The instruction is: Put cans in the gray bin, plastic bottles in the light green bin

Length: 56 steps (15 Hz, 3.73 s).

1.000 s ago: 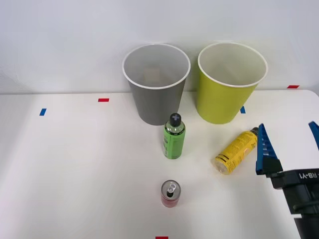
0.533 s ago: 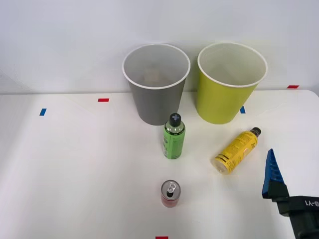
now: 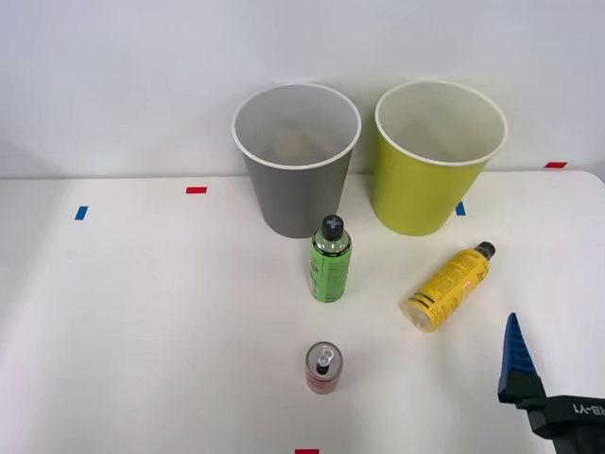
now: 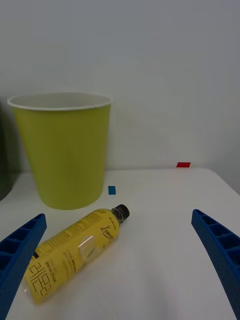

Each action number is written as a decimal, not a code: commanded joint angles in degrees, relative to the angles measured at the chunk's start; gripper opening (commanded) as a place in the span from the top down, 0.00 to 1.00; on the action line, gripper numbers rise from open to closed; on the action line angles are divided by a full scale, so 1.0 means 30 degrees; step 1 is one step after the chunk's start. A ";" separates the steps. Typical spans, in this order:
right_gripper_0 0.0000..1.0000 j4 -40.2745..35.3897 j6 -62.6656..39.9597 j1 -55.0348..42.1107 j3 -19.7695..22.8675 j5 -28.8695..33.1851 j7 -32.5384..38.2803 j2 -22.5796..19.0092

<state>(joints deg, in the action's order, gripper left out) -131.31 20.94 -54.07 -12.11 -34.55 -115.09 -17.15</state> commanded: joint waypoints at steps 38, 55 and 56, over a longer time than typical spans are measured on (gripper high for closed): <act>0.00 0.8850 0.9662 0.0299 -0.5047 0.2142 0.0102 -0.1167; 0.00 0.8850 0.9662 0.0299 -0.5047 0.2142 0.0102 -0.1167; 0.00 0.8850 0.9662 0.0299 -0.5047 0.2142 0.0102 -0.1167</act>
<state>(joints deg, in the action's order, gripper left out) -104.77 49.93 -53.17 -27.25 -28.13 -114.78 -20.66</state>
